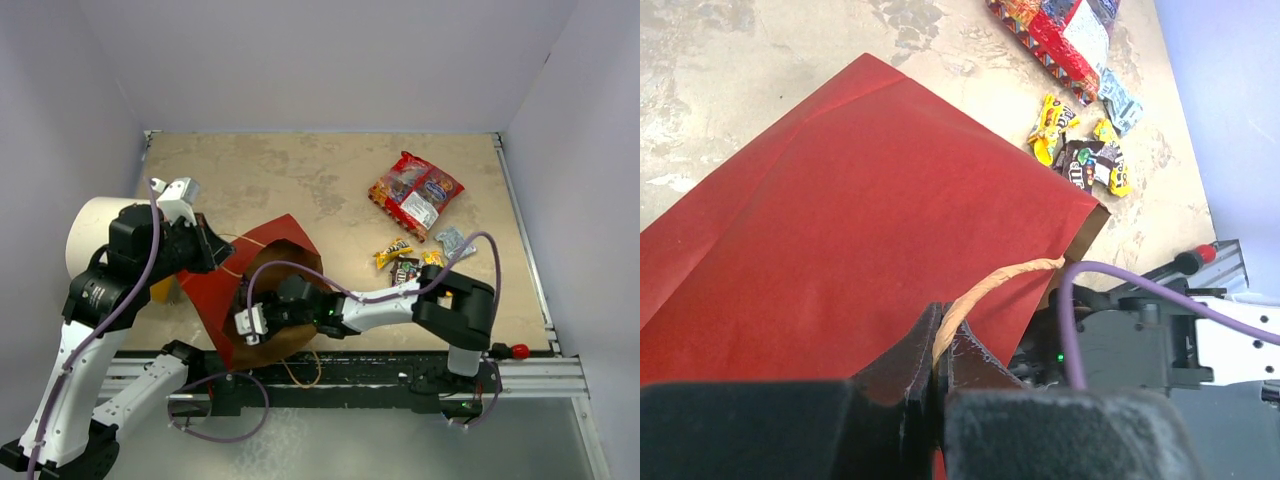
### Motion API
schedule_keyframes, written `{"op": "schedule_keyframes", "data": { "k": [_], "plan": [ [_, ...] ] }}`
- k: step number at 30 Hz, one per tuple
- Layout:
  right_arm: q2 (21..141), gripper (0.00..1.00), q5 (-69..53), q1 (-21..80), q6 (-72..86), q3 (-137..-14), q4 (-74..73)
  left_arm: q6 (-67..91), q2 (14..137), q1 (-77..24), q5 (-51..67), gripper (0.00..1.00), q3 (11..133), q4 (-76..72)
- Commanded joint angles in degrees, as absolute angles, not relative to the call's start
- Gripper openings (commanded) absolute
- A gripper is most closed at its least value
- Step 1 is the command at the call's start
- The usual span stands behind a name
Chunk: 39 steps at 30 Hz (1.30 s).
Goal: Take the snacks out of the paper bag
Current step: Take out the snack from the paper bag.
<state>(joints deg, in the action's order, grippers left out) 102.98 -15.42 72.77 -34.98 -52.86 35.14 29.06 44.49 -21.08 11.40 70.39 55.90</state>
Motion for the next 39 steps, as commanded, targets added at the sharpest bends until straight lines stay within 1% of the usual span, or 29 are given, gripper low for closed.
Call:
{"op": "schedule_keyframes", "data": {
  "k": [1,7,12,18,29,31,36,39],
  "plan": [
    [106.89,0.55,-13.63,73.16,-31.35,-55.84,45.63,27.89,45.33,-21.19,10.66,0.0,73.13,55.76],
    [111.53,0.58,-11.98,73.13,-30.86,-59.39,46.78,28.2,45.93,-21.24,11.41,0.0,73.21,55.51],
    [115.19,0.59,-7.17,73.14,-31.02,-62.28,45.43,28.3,45.9,-21.15,11.51,0.0,73.38,55.62],
    [117.78,0.57,0.27,72.99,-31.14,-64.72,44.71,28.6,45.63,-21.15,11.35,0.0,73.76,56.06],
    [123.28,0.54,1.36,71.78,-27.86,-67.85,42.82,29.71,44.56,-21.18,10.68,0.0,73.93,56.6],
    [124.19,0.51,1.49,71.36,-26.78,-69.44,42.1,29.71,44.64,-21.26,10.72,0.0,74.08,56.69],
    [124.84,0.32,0.05,70.63,-25.24,-71.74,40.76,29.77,44.44,-21.22,10.57,0.0,74.09,56.97],
    [123.02,0.21,-0.8,70.57,-25.33,-71.01,41.18,29.64,44.4,-21.17,10.14,0.0,73.99,57.06]
  ]
}}
